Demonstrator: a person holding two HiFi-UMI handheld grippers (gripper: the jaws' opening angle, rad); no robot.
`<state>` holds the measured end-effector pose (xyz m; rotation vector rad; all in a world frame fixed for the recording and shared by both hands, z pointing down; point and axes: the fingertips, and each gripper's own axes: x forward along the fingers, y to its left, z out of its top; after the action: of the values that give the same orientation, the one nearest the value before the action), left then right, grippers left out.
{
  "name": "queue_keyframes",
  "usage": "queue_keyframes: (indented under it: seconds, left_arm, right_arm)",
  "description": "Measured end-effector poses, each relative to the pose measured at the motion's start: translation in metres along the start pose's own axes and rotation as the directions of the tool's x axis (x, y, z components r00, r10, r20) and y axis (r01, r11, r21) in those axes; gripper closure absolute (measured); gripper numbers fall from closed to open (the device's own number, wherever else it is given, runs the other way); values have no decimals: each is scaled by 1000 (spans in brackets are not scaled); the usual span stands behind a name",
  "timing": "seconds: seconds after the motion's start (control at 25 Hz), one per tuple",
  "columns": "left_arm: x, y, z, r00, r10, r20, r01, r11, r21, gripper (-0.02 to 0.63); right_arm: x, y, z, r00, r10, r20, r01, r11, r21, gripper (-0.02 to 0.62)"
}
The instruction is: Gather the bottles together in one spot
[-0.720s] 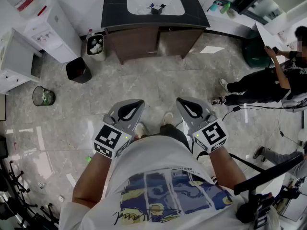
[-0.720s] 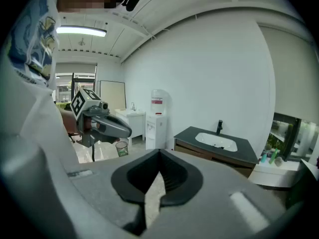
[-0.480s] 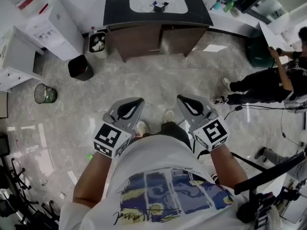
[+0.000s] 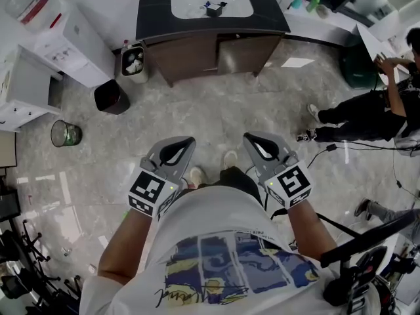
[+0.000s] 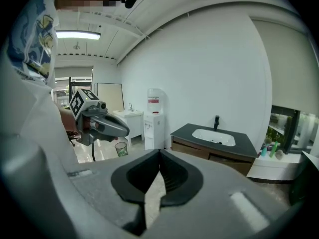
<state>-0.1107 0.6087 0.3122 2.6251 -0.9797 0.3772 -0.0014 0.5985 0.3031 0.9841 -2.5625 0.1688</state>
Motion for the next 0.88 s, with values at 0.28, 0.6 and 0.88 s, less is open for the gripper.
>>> queue_keyframes:
  seconds: [0.28, 0.6, 0.88]
  left_arm:
    - [45, -1, 22, 1000, 21, 21, -21, 1000, 18, 603]
    - [117, 10, 55, 997, 81, 14, -81, 997, 0, 548]
    - [184, 13, 76, 986, 167, -3, -167, 986, -15, 548]
  right_arm:
    - [-3, -42, -7, 1000, 10, 8, -11, 1000, 27, 505]
    - [2, -124, -5, 998, 48, 34, -49, 998, 38, 506]
    - [2, -201, -10, 995, 89, 47, -91, 994, 53, 514]
